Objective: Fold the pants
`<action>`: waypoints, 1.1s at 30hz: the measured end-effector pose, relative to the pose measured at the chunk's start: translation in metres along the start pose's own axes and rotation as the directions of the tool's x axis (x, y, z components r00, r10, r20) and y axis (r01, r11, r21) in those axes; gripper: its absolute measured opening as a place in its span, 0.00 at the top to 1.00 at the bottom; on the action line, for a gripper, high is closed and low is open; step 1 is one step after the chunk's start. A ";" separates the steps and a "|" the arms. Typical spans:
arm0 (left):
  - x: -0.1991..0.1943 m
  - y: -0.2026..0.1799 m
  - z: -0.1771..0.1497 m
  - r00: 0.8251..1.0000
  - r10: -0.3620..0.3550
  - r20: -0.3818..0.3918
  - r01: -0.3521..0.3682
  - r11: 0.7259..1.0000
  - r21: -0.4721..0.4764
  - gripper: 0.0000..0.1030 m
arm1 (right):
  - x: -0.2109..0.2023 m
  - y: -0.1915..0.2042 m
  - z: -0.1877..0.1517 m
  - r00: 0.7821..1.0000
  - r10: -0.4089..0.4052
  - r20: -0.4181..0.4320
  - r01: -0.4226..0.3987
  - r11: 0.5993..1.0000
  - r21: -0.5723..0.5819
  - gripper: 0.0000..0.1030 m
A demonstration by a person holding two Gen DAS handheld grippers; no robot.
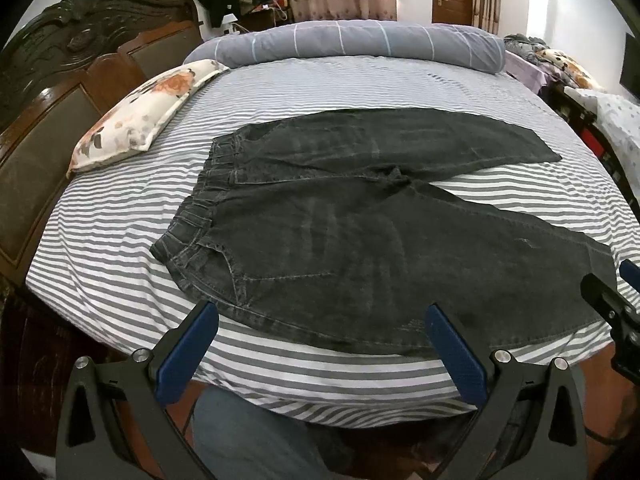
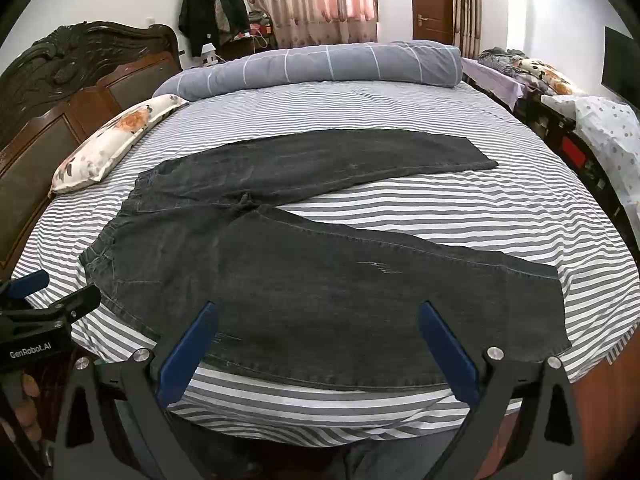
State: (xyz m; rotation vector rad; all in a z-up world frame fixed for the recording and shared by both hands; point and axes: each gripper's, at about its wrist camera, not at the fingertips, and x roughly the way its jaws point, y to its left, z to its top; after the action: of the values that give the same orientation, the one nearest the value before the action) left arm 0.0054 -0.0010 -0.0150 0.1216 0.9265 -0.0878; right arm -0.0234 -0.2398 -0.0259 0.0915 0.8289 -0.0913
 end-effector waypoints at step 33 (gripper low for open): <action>0.001 -0.006 0.000 1.000 -0.008 -0.001 0.008 1.000 -0.003 0.00 | 0.003 0.003 0.001 1.000 0.002 -0.002 -0.002 1.000 -0.014 0.04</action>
State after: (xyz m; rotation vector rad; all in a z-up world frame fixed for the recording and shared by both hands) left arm 0.0049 -0.0074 -0.0158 0.1152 0.9284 -0.0943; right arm -0.0205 -0.2366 -0.0277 0.0797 0.8314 -0.0833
